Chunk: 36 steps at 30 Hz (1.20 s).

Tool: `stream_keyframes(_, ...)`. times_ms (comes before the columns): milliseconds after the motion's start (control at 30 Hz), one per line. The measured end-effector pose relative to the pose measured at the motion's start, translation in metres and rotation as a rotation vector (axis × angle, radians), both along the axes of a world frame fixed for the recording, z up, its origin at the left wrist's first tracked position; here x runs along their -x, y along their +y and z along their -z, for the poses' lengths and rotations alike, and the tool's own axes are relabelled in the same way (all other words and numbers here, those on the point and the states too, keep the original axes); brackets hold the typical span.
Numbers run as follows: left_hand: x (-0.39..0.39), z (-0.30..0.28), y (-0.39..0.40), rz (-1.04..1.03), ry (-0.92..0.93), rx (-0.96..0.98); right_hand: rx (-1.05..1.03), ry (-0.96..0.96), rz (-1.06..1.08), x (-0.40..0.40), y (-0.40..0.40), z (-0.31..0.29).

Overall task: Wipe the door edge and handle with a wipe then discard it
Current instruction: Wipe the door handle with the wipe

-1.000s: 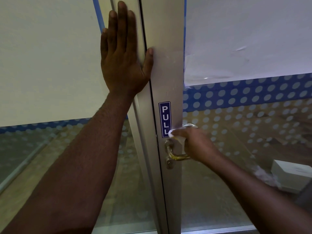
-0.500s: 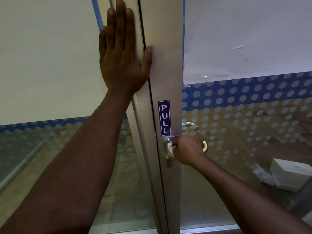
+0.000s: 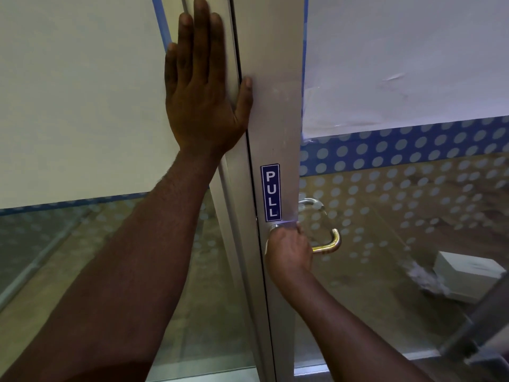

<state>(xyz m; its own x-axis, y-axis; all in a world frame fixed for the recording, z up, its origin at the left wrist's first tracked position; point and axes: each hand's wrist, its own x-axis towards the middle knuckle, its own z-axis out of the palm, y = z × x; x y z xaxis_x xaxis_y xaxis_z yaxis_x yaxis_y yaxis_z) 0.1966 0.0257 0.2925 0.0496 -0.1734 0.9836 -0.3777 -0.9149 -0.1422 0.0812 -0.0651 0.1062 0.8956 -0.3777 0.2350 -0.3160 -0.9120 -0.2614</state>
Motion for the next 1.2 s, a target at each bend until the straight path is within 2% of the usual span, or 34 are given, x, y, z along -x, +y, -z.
stream_keyframes(333,0.007,0.001,0.003,0.051,0.11,-0.031,-0.007,-0.011,0.276,-0.001,0.034,0.0)
stream_keyframes(567,0.008,0.0,0.005,0.097,0.19,-0.038,0.003,-0.021,0.362,-0.013,0.032,-0.005)
stream_keyframes(667,0.008,0.001,0.005,0.114,0.209,-0.049,0.054,-0.007,0.352,-0.015,0.031,-0.007)
stream_keyframes(800,0.009,0.0,0.004,0.14,0.229,-0.039,0.013,0.016,0.357,-0.013,0.019,-0.007)
stream_keyframes(967,0.007,0.001,0.005,0.153,0.224,-0.034,0.054,-0.091,0.35,-0.018,0.021,-0.014)
stream_keyframes(1200,0.007,0.0,0.006,0.16,0.209,-0.035,-0.014,-0.024,0.298,-0.013,0.01,-0.017)
